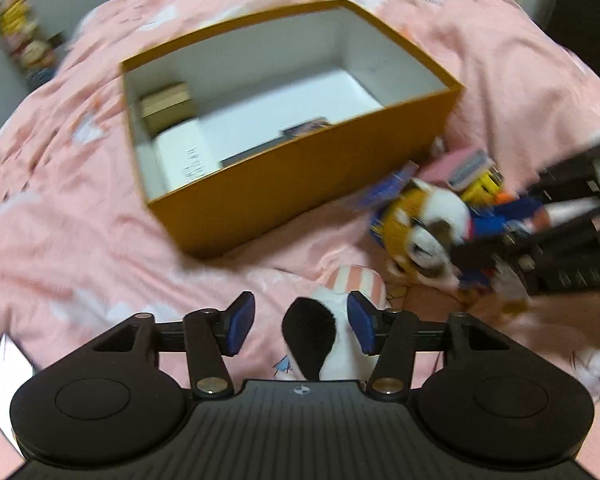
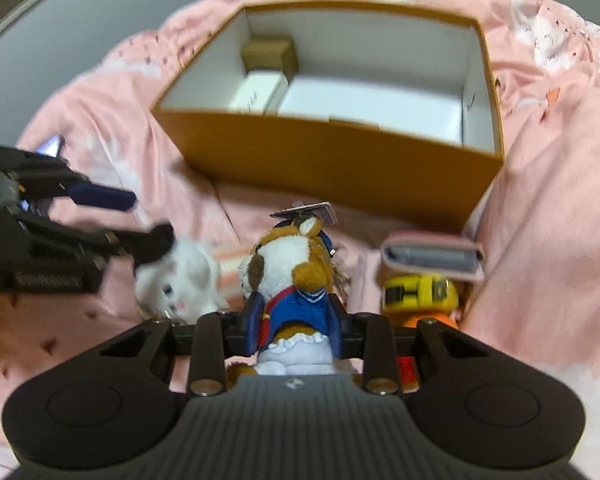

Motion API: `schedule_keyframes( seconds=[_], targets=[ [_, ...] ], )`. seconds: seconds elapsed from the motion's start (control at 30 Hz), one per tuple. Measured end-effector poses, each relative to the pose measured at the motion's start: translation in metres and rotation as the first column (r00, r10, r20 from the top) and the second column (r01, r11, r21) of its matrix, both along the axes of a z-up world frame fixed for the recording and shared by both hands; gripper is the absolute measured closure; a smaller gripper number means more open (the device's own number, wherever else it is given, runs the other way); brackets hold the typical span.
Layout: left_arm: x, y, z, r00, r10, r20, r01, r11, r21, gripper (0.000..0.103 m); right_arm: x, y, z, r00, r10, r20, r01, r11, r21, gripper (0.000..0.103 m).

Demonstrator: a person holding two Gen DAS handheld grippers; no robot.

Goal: Organize objects
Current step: 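Grasp the white plush toy with the left gripper while the right gripper grasps the brown plush dog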

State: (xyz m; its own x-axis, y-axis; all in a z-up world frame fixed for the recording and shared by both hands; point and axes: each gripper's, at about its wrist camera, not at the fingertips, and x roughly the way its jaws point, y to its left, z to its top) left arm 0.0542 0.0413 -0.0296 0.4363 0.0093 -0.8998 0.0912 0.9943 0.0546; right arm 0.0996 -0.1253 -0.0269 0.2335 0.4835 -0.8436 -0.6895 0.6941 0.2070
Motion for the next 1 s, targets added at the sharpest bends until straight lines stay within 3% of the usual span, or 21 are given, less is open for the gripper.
schedule_keyframes(
  seconds=[0.2, 0.33, 0.6, 0.83, 1.0],
  targets=[
    [0.023, -0.005, -0.023, 0.982, -0.14, -0.128, 0.14, 0.99, -0.009, 0.036, 0.019, 0.006, -0.03, 0.99, -0.091, -0.11, 0.094, 0.995, 0.025, 0.068],
    [0.04, -0.005, -0.036, 0.958, -0.2, -0.207, 0.184, 0.978, -0.094, 0.032, 0.018, 0.0, -0.048, 0.979, -0.104, -0.177, 0.106, 0.994, -0.002, 0.067],
    [0.074, 0.002, -0.062, 0.887, -0.248, -0.39, 0.159, 0.956, -0.246, 0.034, 0.016, 0.006, -0.051, 0.988, -0.036, -0.149, 0.031, 0.999, -0.04, 0.062],
    [0.078, -0.022, -0.068, 0.851, -0.286, -0.44, 0.233, 0.957, -0.172, 0.034, 0.021, 0.018, -0.047, 0.994, 0.059, -0.096, -0.066, 0.995, -0.074, 0.061],
    [0.073, -0.02, -0.073, 0.861, -0.254, -0.44, 0.195, 0.965, -0.176, 0.034, 0.029, 0.017, -0.06, 0.988, 0.053, -0.144, -0.062, 0.996, -0.057, 0.06]
  ],
)
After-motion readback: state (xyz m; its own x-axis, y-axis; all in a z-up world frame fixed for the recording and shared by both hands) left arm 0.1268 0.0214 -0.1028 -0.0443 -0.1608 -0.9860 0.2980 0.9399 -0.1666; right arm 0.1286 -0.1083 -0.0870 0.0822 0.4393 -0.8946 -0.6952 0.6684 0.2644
